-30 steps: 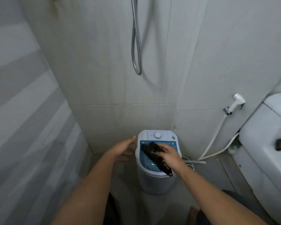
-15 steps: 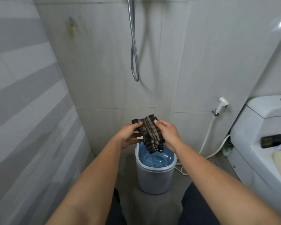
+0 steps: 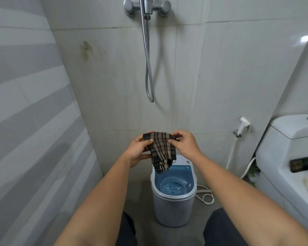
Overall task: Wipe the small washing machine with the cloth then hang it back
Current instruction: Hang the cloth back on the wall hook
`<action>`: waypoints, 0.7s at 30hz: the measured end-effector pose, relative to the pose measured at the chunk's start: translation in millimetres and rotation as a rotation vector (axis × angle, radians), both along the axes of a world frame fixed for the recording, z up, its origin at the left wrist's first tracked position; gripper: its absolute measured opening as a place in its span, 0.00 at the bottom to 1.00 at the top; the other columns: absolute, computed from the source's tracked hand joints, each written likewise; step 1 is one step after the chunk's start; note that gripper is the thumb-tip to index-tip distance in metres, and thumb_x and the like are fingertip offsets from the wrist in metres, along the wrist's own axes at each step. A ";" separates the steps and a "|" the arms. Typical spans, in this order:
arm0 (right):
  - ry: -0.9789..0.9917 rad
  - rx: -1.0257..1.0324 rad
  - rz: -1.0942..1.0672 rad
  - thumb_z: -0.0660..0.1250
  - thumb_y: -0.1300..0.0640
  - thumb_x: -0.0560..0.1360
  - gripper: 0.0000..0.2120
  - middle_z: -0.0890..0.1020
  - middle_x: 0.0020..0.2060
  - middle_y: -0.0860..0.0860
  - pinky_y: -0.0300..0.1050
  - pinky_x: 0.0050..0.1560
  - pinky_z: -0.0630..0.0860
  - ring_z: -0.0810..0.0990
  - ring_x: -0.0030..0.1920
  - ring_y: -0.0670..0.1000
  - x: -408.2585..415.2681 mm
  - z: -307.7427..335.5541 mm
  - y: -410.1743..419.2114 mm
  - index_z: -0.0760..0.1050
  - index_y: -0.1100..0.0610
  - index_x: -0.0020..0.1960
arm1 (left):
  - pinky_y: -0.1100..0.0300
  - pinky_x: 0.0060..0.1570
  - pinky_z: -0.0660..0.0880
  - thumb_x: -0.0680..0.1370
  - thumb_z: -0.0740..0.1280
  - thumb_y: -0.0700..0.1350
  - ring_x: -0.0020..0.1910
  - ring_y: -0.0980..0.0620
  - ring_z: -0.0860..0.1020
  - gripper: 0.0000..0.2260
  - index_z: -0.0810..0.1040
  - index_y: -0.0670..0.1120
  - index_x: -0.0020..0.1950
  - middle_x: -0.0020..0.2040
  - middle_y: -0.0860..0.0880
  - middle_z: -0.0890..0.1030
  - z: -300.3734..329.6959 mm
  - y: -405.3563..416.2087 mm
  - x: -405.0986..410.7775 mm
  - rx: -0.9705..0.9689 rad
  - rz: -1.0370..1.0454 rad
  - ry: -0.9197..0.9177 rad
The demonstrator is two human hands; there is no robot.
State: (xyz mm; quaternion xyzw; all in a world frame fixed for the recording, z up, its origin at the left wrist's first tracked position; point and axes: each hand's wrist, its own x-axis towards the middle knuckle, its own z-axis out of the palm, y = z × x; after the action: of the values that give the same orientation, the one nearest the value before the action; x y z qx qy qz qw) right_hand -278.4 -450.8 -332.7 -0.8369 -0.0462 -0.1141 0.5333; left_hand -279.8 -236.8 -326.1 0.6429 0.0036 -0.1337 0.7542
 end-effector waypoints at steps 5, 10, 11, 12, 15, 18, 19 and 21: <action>0.038 0.138 0.079 0.73 0.62 0.76 0.05 0.86 0.46 0.55 0.48 0.51 0.83 0.85 0.47 0.54 5.4 28.4 4.8 0.78 0.56 0.49 | 0.51 0.44 0.84 0.80 0.68 0.39 0.57 0.46 0.81 0.19 0.77 0.54 0.69 0.60 0.49 0.83 8.8 2.4 -0.4 0.014 0.016 -0.039; 0.108 0.330 0.143 0.69 0.65 0.79 0.06 0.86 0.44 0.54 0.49 0.47 0.82 0.85 0.42 0.51 16.8 67.9 9.1 0.76 0.57 0.53 | 0.57 0.52 0.80 0.76 0.75 0.45 0.55 0.52 0.82 0.15 0.82 0.48 0.63 0.56 0.51 0.84 13.7 3.2 1.4 0.238 -0.064 -0.156; 0.109 0.343 0.148 0.68 0.66 0.79 0.06 0.85 0.43 0.54 0.46 0.44 0.83 0.85 0.40 0.51 17.7 77.2 8.9 0.76 0.58 0.54 | 0.56 0.57 0.77 0.75 0.76 0.47 0.57 0.51 0.81 0.14 0.83 0.47 0.59 0.57 0.50 0.85 14.4 5.6 4.7 0.338 -0.061 -0.214; 0.108 0.334 0.139 0.68 0.67 0.79 0.07 0.85 0.43 0.54 0.44 0.41 0.82 0.85 0.39 0.50 20.4 85.5 7.1 0.76 0.58 0.54 | 0.54 0.62 0.74 0.74 0.77 0.47 0.58 0.49 0.81 0.10 0.83 0.46 0.52 0.56 0.49 0.85 15.9 7.8 7.9 0.420 -0.058 -0.266; 0.111 0.192 0.068 0.68 0.67 0.77 0.10 0.85 0.44 0.57 0.46 0.38 0.81 0.82 0.36 0.52 27.2 103.9 -5.1 0.77 0.57 0.56 | 0.54 0.57 0.74 0.77 0.74 0.43 0.48 0.58 0.80 0.07 0.78 0.47 0.41 0.44 0.52 0.84 27.8 15.8 17.9 0.442 -0.052 -0.289; 0.190 -0.014 0.125 0.69 0.65 0.75 0.16 0.84 0.52 0.56 0.49 0.44 0.81 0.83 0.40 0.53 33.6 115.5 -18.8 0.79 0.52 0.60 | 0.60 0.38 0.73 0.80 0.70 0.43 0.34 0.59 0.79 0.09 0.75 0.50 0.41 0.40 0.49 0.83 51.1 17.6 25.2 0.409 -0.053 -0.303; 0.249 -0.031 0.188 0.72 0.63 0.74 0.17 0.84 0.52 0.55 0.48 0.45 0.82 0.84 0.42 0.52 34.6 118.9 -20.1 0.80 0.50 0.61 | 0.59 0.36 0.74 0.81 0.69 0.43 0.33 0.56 0.80 0.09 0.74 0.49 0.42 0.41 0.47 0.83 59.6 17.2 28.2 0.410 -0.054 -0.315; 0.360 -0.093 0.288 0.79 0.54 0.69 0.19 0.86 0.51 0.51 0.49 0.50 0.83 0.86 0.49 0.51 35.5 125.9 -15.7 0.82 0.46 0.59 | 0.60 0.35 0.74 0.81 0.68 0.42 0.33 0.53 0.79 0.08 0.74 0.49 0.43 0.41 0.46 0.83 76.5 18.4 34.8 0.427 -0.073 -0.359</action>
State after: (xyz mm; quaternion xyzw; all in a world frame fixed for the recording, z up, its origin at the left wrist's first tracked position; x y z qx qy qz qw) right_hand -242.9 -466.5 -206.9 -0.8522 -0.0745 0.1167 0.5046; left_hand -245.1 -218.3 -249.5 0.8004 -0.1252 -0.0407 0.5848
